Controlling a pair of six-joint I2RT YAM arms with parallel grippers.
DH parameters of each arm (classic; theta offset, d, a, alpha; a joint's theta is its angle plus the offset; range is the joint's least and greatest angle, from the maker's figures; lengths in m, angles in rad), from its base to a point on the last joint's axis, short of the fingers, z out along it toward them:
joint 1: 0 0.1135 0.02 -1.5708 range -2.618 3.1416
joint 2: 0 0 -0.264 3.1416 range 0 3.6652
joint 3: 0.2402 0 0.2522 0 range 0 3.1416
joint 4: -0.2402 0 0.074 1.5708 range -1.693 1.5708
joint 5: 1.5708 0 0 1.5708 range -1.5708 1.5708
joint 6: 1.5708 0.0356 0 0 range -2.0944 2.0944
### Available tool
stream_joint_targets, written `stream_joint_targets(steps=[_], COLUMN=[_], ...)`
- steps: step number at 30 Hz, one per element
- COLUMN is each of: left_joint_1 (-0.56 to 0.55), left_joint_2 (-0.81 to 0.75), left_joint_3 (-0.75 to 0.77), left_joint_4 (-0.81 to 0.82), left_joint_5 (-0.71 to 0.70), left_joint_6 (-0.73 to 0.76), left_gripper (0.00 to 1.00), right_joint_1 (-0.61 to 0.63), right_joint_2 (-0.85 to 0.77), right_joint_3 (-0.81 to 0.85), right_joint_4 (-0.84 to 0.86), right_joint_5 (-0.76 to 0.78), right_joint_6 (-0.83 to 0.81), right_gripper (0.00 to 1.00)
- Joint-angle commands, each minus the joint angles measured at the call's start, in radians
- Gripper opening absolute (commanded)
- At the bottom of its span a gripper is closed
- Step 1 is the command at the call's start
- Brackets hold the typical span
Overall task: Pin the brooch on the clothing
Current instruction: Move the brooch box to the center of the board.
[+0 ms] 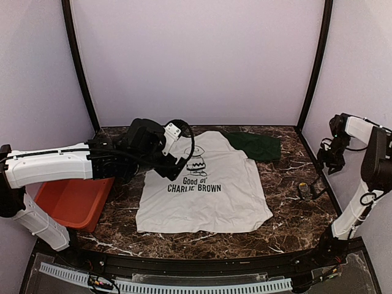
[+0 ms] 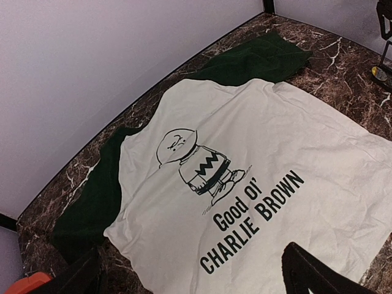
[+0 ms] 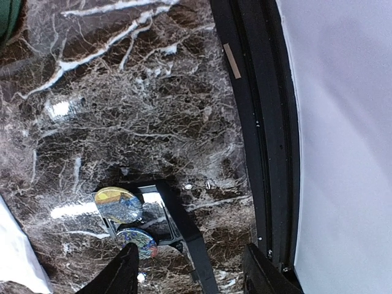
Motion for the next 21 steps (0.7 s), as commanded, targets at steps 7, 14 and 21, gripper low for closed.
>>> stream_joint_targets(steps=[7, 14, 21], left_joint_1=[-0.005, 0.000, 0.050], left_joint_2=[-0.001, 0.045, 0.068], left_joint_3=[-0.012, -0.010, 0.002], left_joint_4=[-0.007, -0.002, -0.014], left_joint_5=[-0.026, -0.058, -0.032], left_joint_6=[0.014, 0.034, 0.000], left_gripper=[0.99, 0.99, 0.99], right_joint_1=[0.023, 0.099, 0.098], right_joint_2=[-0.191, -0.439, -0.735], right_joint_3=[0.087, 0.001, -0.328], right_joint_4=[0.049, 0.260, 0.704], right_joint_5=[-0.055, -0.026, -0.331], right_joint_6=[-0.021, -0.017, 0.278], right_gripper=[0.65, 0.99, 0.99])
